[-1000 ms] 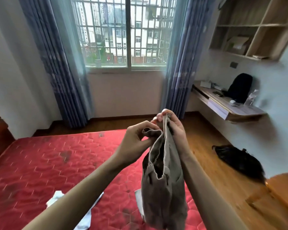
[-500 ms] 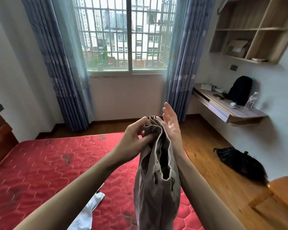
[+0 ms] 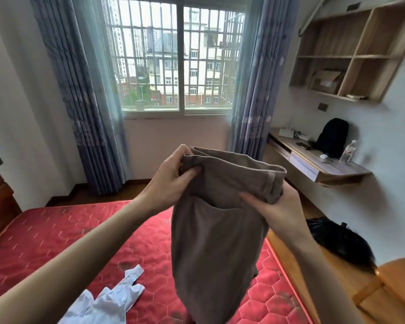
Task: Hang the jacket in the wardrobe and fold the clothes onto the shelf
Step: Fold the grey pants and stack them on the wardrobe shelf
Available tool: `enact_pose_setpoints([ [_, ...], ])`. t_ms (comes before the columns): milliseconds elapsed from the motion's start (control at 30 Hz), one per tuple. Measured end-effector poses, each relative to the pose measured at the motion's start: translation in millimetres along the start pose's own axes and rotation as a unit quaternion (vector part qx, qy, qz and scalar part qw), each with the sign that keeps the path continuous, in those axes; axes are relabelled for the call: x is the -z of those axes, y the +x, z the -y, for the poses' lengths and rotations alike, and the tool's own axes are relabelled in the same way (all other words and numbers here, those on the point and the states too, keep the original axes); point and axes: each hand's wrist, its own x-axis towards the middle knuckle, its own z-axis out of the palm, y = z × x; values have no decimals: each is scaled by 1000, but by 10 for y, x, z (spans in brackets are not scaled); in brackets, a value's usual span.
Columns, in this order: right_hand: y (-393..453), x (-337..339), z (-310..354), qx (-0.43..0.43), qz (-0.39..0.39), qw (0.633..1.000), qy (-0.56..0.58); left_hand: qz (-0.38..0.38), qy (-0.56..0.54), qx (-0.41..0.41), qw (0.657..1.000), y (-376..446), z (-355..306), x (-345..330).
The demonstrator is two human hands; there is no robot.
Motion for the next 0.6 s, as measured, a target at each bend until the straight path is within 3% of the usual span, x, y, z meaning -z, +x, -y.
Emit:
enact_pose_setpoints([
  [233, 598, 141, 740, 41, 81, 996, 20, 7, 15, -44, 999, 377, -571, 469],
  [400, 1376, 248, 1263, 54, 153, 987, 9, 32, -94, -9, 995, 843, -996, 884],
  [533, 2038, 203, 1563, 24, 292, 956, 1, 62, -78, 39, 994, 1200, -1158, 1203],
  [600, 2319, 112, 1602, -21, 399, 915, -47, 79, -42, 68, 994, 1370, -1069, 1308],
])
